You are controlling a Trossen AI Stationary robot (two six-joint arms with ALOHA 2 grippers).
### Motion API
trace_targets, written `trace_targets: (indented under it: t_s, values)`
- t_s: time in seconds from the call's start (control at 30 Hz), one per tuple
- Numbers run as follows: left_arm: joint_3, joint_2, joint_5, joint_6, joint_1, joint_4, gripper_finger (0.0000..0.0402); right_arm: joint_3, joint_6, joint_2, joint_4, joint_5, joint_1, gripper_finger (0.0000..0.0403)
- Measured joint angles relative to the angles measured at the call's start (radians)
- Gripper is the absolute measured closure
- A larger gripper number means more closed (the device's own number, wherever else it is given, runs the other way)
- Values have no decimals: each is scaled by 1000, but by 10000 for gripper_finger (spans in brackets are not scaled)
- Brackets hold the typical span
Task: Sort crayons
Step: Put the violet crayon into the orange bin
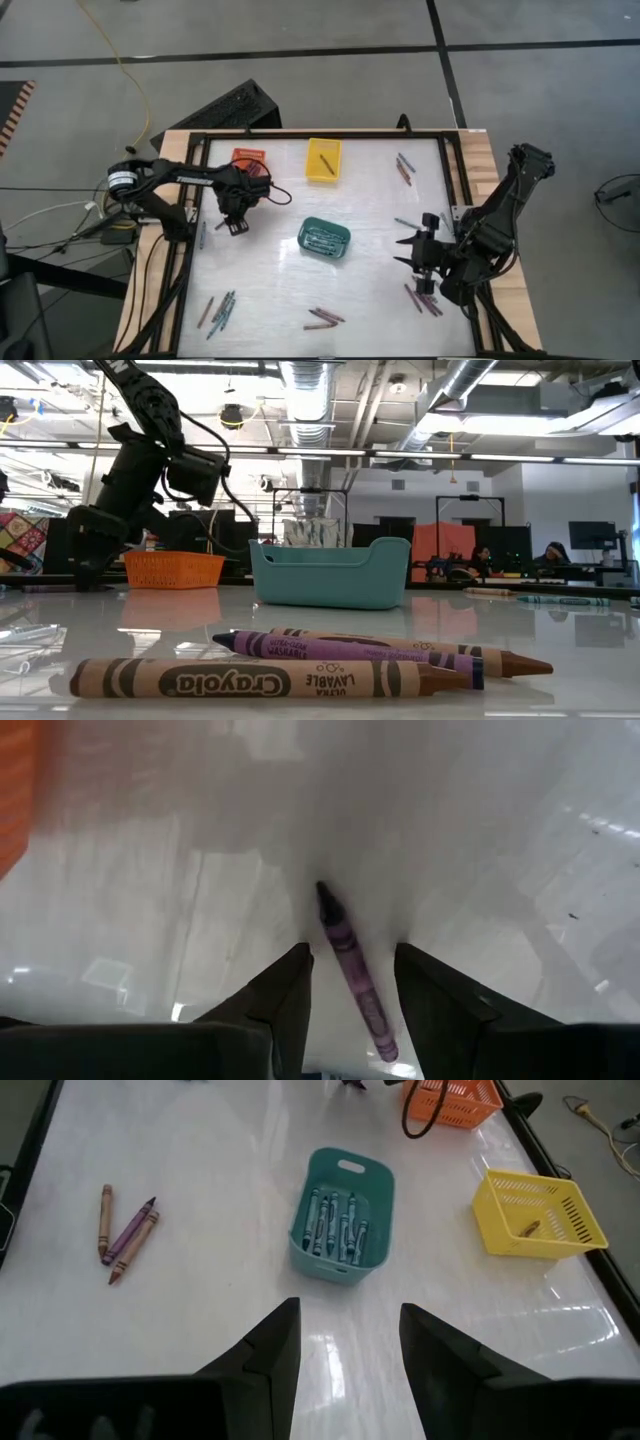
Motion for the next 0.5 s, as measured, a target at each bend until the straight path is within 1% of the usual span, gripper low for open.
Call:
trace_targets:
  t_s: [0.2,0.27,0.33,0.47,0.5]
  values:
    - [4,19,-3,-11,-3,6,268,0,0,0,-4,0,0,235]
    - [4,20,-3,-23,-3,14,278,0,-2,0,-5,0,0,235]
    - [3,21,0,-37,-3,28,301,0,-4,0,-5,0,0,235]
    - [2,21,42,-49,-6,71,378,0,-16,0,-4,0,0,235]
    - [1,21,46,-52,-7,78,388,0,-17,0,-4,0,0,235]
